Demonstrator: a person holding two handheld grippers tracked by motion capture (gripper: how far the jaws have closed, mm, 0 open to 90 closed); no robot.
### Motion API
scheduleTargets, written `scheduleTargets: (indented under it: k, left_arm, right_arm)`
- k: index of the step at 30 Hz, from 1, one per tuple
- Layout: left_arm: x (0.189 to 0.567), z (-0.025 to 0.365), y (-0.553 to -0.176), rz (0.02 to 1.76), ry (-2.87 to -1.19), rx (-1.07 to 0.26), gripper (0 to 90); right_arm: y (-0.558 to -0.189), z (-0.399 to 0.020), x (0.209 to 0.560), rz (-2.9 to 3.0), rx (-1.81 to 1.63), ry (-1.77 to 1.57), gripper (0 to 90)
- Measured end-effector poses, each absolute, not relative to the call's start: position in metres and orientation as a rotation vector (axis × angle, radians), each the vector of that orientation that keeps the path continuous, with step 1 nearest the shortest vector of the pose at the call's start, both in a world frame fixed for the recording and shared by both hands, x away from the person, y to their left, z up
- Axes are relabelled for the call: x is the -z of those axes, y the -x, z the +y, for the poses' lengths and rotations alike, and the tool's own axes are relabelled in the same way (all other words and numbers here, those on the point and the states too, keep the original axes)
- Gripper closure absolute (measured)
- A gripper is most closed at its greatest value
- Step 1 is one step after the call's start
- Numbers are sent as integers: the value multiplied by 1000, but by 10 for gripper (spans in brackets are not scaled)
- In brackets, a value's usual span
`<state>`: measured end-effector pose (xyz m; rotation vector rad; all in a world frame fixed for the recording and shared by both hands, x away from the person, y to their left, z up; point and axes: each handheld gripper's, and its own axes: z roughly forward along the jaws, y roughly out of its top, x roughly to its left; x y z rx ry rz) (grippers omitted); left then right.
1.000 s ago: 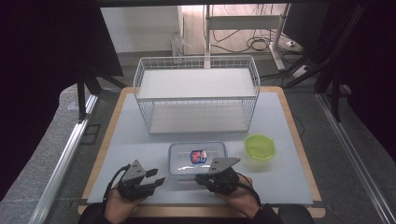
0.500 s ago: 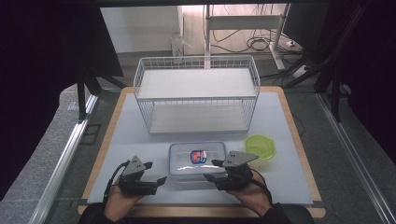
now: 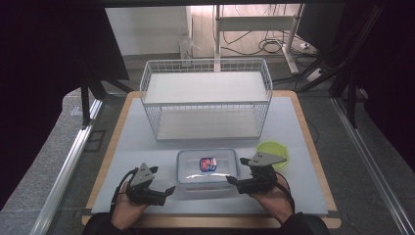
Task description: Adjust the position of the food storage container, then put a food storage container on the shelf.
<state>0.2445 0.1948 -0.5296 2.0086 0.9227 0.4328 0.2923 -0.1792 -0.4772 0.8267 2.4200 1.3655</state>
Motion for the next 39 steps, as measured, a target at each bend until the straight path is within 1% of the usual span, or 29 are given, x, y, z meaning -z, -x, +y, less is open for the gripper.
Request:
scheduleTargets:
  k: [6,9,15,22,26,29,32,39]
  left_arm:
    - [531,194,-245,929,-1998,-411,54]
    - [532,195,-246,927,-1996,-377,74]
    - [532,197,-248,921,-1976,-326,95]
    - [529,195,-252,931,-1962,-320,86]
    - [526,195,-256,921,-1980,-287,73]
    - [521,199,-262,909,-1938,-215,67]
    - [520,200,-269,924,-1926,-173,58]
    - [523,200,-283,954,-1902,-33,24]
  right_arm:
    - [-298,-184,485,2433,-1359,-877,143]
    - [-300,-185,489,2439,-1361,-899,121]
    - [-304,-188,492,2444,-1368,-925,108]
    - [-308,-189,494,2449,-1375,-957,94]
    - [-310,-189,495,2463,-1371,-971,88]
    - [-312,-189,495,2474,-1374,-989,86]
    - [-313,-188,495,2486,-1372,-996,78]
    - [-318,-185,497,2544,-1380,-1038,21]
